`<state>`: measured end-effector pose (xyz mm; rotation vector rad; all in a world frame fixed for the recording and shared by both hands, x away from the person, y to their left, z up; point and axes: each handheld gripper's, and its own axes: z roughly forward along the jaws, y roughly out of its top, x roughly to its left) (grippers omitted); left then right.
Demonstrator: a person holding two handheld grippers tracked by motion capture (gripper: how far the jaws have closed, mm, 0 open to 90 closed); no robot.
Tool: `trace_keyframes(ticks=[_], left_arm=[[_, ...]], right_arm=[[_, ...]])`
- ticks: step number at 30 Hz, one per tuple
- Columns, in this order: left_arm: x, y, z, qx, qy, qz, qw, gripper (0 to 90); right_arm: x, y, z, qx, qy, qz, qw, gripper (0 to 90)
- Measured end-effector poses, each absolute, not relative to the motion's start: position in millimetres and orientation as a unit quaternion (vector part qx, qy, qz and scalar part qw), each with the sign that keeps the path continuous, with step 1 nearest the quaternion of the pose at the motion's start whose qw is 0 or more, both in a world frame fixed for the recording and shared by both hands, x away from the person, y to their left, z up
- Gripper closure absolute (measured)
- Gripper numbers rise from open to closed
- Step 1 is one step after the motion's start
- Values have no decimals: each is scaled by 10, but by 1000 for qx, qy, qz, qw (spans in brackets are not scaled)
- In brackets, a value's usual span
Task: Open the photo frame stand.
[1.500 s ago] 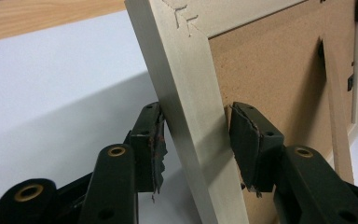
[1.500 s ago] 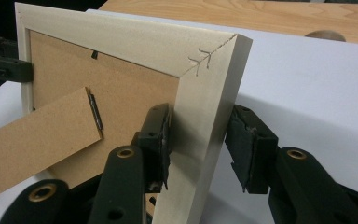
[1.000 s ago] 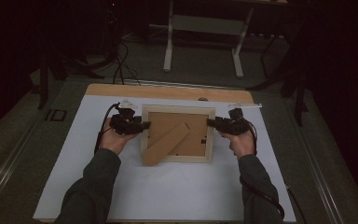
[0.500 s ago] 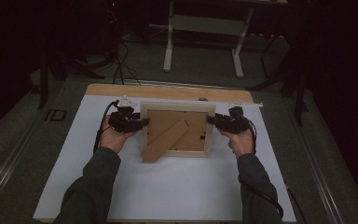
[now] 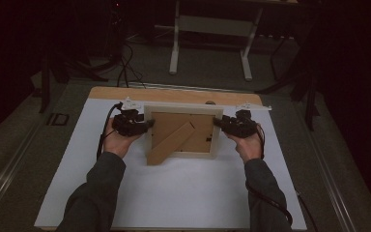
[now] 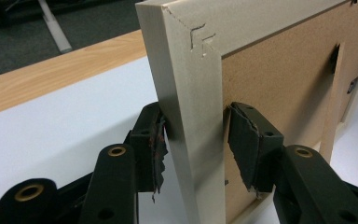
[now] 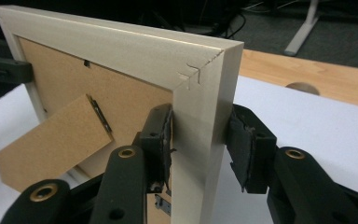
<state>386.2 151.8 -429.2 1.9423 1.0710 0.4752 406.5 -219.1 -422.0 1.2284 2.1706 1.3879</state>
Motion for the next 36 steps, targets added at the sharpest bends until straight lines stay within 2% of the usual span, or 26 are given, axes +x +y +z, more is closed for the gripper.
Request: trace_keyframes(ticks=[10, 15, 36], left_arm=[[3835, 1500, -4263, 771, 423, 214, 424, 566], [3829, 1509, -4271, 767, 428, 208, 430, 559], [3662, 1685, -4336, 759, 424, 171, 463, 458]], right_arm=[[4008, -2144, -4168, 405, 758, 480, 178, 585], [3968, -2167, -4190, 401, 752, 488, 187, 620], [3913, -2195, -4201, 382, 757, 494, 193, 621]])
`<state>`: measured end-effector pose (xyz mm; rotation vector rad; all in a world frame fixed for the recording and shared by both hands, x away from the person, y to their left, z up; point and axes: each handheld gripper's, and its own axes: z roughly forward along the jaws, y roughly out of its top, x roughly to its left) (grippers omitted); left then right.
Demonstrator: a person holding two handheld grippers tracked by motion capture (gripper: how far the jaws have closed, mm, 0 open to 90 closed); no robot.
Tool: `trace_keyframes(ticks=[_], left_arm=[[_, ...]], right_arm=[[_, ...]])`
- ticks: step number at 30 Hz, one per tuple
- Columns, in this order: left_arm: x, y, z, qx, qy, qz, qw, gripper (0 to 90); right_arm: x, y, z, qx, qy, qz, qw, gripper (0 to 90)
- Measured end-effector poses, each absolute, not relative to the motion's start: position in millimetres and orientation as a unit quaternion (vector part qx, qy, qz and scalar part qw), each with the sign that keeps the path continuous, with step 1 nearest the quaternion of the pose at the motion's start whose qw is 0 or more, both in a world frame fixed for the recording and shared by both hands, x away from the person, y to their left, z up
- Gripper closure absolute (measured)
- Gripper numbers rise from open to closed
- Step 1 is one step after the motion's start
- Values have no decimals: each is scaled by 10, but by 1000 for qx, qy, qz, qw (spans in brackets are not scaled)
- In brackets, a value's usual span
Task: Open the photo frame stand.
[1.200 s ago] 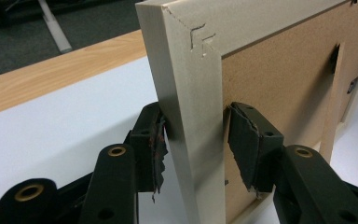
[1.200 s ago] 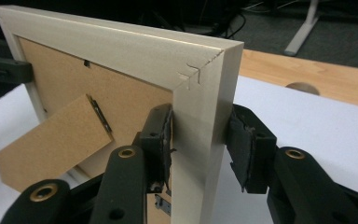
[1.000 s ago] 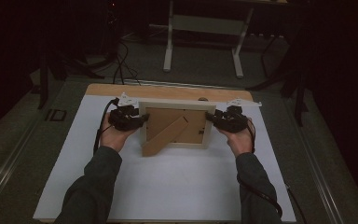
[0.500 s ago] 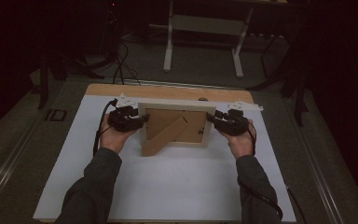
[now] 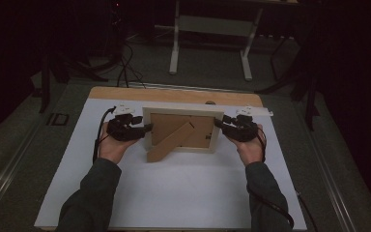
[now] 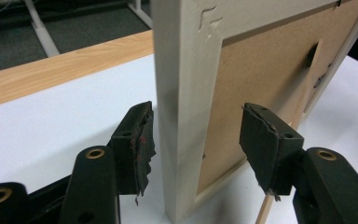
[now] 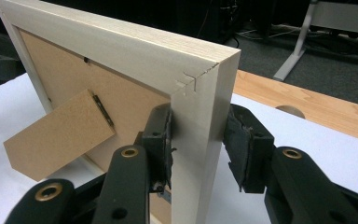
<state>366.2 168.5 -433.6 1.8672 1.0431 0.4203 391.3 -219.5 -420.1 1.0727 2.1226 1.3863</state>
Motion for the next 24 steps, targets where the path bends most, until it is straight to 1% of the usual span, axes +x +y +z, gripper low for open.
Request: trace_keyframes(ticks=[3, 7, 12, 17, 24], left_arm=[[3587, 1729, -4348, 757, 421, 169, 471, 461], [3474, 1765, -4334, 754, 405, 166, 490, 491], [3387, 1703, -4342, 771, 381, 160, 484, 512], [3368, 1503, -4468, 803, 358, 137, 456, 528], [3416, 1286, -4622, 830, 347, 125, 418, 559]], right_arm=[[3912, -2194, -4196, 381, 759, 492, 194, 621], [3901, -2198, -4197, 377, 760, 493, 194, 621], [3903, -2197, -4195, 377, 760, 492, 194, 621], [3897, -2198, -4196, 375, 760, 493, 196, 621], [3878, -2201, -4199, 373, 761, 493, 198, 621]])
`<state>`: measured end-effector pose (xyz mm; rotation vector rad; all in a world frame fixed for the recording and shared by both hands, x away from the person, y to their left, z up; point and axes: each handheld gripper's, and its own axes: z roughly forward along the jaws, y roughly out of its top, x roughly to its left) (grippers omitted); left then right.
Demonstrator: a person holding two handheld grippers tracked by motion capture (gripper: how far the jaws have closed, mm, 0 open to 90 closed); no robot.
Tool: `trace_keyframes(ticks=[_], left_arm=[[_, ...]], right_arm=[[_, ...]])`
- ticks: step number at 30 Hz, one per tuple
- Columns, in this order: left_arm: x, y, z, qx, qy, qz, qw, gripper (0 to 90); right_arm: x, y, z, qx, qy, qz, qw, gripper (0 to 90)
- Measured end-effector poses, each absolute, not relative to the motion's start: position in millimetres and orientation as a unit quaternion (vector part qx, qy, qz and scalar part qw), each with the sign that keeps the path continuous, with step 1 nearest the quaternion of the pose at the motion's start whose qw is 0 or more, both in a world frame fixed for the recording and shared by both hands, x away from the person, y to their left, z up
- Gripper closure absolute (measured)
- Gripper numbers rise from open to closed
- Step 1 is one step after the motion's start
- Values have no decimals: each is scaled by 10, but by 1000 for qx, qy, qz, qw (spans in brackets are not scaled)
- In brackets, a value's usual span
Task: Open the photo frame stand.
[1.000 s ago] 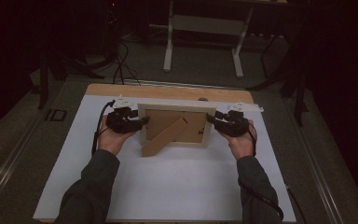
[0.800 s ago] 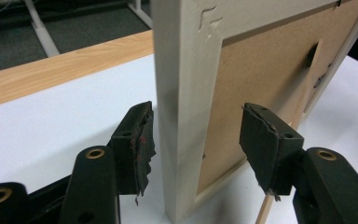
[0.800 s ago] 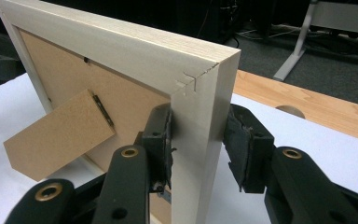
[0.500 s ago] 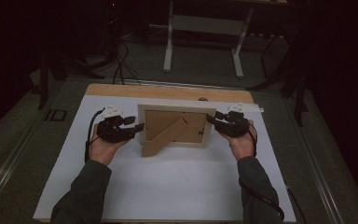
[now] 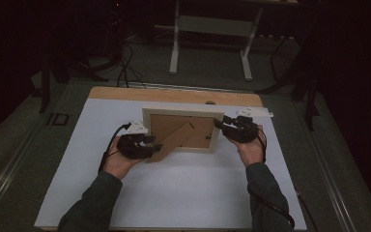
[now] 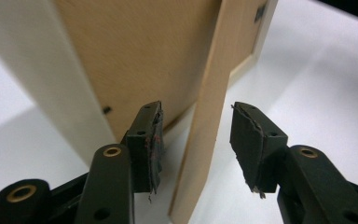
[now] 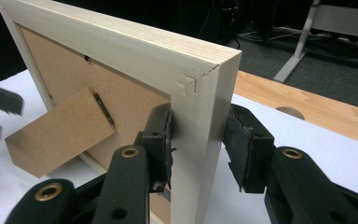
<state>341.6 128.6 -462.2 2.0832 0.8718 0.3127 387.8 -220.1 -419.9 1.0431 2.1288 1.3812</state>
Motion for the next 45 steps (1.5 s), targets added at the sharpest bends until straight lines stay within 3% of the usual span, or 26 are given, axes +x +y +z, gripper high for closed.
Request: trace_keyframes(ticks=[7, 13, 26, 35, 45], left_arm=[[3446, 1157, -4695, 842, 345, 124, 395, 648], [3424, 1124, -4686, 846, 341, 146, 383, 787], [3374, 1115, -4677, 855, 319, 152, 380, 821], [3349, 1120, -4702, 853, 320, 152, 383, 822], [3345, 1119, -4709, 854, 319, 153, 382, 823]], right_arm=[[3848, -2209, -4207, 369, 760, 497, 199, 621], [3828, -2215, -4216, 367, 758, 500, 200, 621], [3812, -2230, -4233, 361, 758, 506, 197, 610], [3875, -2226, -4356, 357, 776, 493, 166, 491], [3888, -2162, -4490, 335, 798, 481, 142, 430]])
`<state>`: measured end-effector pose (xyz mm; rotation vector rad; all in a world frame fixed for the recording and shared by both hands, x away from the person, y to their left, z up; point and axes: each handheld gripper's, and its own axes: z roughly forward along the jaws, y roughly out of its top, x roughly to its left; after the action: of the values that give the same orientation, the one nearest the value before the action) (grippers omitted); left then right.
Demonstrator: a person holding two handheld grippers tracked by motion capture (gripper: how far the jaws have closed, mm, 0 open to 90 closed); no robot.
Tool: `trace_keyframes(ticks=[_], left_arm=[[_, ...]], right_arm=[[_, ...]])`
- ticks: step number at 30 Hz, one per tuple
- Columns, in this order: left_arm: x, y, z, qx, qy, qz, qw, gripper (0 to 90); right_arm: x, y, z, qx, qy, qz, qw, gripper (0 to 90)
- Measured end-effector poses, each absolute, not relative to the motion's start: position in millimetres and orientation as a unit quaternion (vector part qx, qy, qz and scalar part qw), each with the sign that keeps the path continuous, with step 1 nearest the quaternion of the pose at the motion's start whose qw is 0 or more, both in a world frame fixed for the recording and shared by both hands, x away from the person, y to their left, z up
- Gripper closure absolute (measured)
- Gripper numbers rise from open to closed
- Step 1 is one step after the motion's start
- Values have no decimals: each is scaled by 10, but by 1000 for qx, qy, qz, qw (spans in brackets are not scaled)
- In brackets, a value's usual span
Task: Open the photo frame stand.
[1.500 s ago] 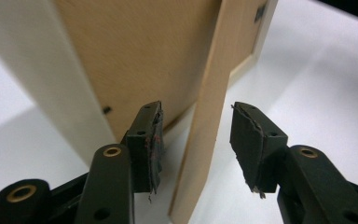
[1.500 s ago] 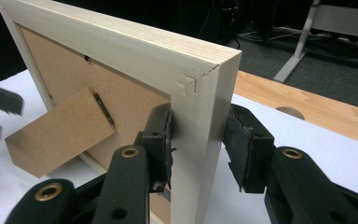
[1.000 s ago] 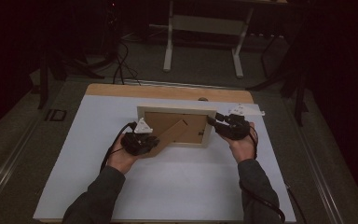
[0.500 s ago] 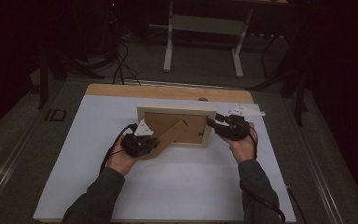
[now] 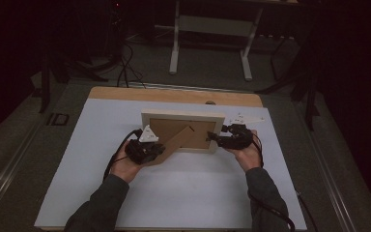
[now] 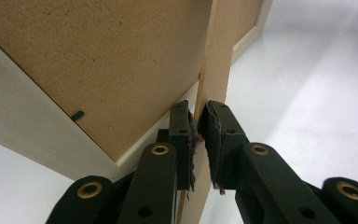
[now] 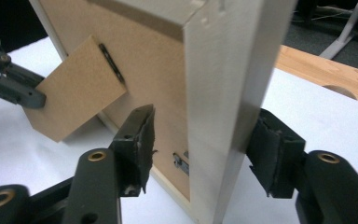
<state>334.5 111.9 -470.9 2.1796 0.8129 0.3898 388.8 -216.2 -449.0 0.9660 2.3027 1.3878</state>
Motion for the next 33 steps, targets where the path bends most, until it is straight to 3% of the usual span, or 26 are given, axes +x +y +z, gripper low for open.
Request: trace_keyframes(ticks=[12, 18, 33], left_arm=[[3338, 1105, -4713, 857, 314, 162, 375, 822], [3341, 1102, -4714, 858, 313, 164, 374, 822], [3371, 1061, -4679, 863, 312, 190, 348, 813]], right_arm=[[3950, -2141, -4478, 333, 799, 479, 146, 379], [3931, -2086, -4451, 320, 803, 477, 158, 444], [3886, -2055, -4466, 311, 804, 468, 193, 473]])
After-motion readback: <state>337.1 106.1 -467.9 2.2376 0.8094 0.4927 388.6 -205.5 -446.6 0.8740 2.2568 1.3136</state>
